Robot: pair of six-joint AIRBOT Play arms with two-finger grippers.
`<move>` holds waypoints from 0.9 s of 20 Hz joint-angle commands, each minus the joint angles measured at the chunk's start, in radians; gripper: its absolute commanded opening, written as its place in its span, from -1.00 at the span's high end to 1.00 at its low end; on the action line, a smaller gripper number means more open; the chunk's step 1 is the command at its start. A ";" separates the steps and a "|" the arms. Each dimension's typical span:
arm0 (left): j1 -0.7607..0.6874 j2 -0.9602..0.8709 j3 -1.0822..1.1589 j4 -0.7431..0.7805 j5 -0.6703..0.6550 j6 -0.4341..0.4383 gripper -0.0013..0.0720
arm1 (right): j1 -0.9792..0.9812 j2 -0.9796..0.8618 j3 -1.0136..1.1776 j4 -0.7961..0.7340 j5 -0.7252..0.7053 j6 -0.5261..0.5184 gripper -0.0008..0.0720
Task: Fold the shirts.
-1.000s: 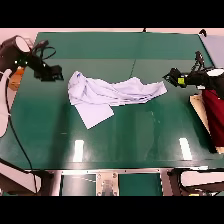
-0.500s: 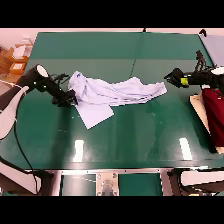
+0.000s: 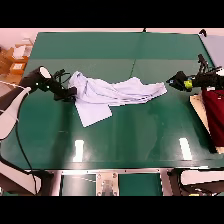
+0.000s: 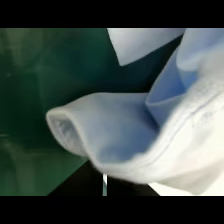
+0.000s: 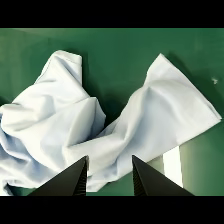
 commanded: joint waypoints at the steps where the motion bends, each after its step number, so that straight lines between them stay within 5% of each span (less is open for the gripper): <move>1: 0.001 0.005 0.115 0.128 -0.214 0.003 0.88 | -0.027 0.001 -0.013 -0.024 0.044 0.018 0.07; 3: 0.001 0.034 0.166 0.254 -0.296 0.005 0.88 | -0.061 0.000 -0.068 -0.034 0.033 0.043 -0.26; 13: 0.014 0.083 0.169 0.234 -0.283 0.028 0.88 | 0.129 -0.135 -0.198 0.046 -0.080 0.026 -0.22; 16: 0.014 0.083 0.169 0.233 -0.283 0.031 0.88 | 0.166 -0.135 -0.193 0.069 -0.168 0.027 0.02; 18: 0.014 0.083 0.169 0.232 -0.283 0.047 0.88 | 0.167 -0.135 -0.183 0.091 -0.185 0.023 0.84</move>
